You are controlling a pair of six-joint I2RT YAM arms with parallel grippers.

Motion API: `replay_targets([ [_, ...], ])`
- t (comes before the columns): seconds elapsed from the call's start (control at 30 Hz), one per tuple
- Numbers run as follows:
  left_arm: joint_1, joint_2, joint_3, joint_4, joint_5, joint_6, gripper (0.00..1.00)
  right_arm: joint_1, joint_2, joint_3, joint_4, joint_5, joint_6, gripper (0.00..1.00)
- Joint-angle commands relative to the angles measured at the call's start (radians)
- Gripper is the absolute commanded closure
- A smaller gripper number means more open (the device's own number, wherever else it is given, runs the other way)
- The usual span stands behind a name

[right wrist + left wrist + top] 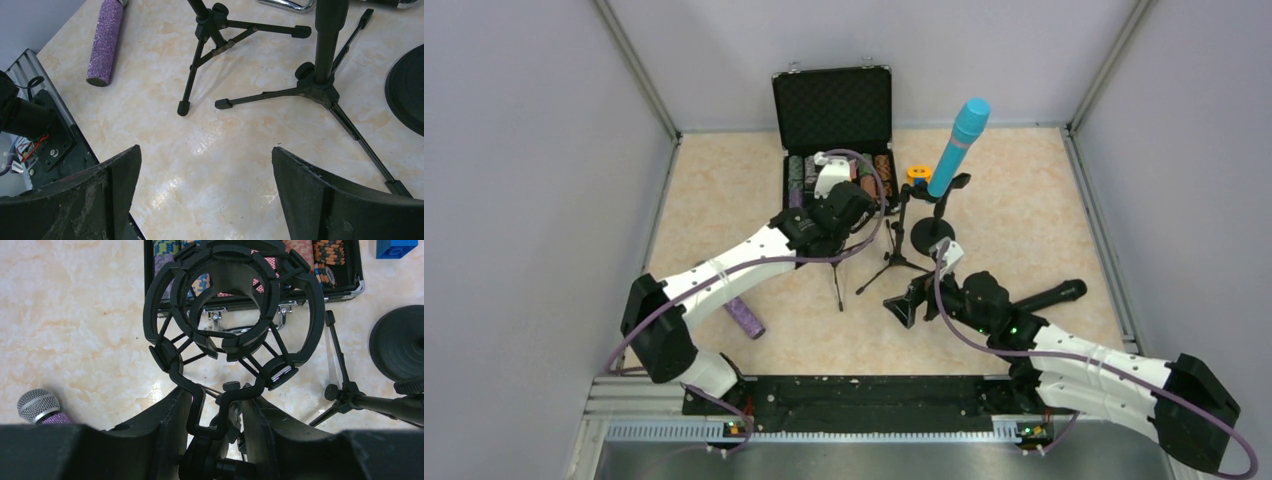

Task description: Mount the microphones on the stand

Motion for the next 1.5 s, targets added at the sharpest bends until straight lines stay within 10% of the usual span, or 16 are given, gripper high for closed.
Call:
replay_targets([
  [0.0, -0.002, 0.044, 0.065, -0.038, -0.055, -0.05, 1.0, -0.009, -0.039, 0.018, 0.006, 0.016, 0.001, 0.01],
  [0.3, -0.002, 0.048, 0.077, 0.011, 0.004, -0.035, 0.38, -0.009, -0.05, 0.006, 0.009, 0.018, 0.003, 0.01],
  [0.67, -0.005, -0.123, -0.094, 0.276, 0.063, 0.044, 0.02, -0.009, -0.056, 0.013, -0.003, 0.016, 0.004, 0.01],
  [1.0, 0.027, -0.258, -0.177, 0.397, 0.238, 0.102, 0.01, -0.008, -0.066, 0.001, 0.009, 0.001, 0.012, 0.01],
  [1.47, 0.342, -0.472, -0.322, 0.335, 0.434, -0.003, 0.01, -0.008, -0.061, -0.002, 0.0, 0.0, 0.017, 0.01],
])
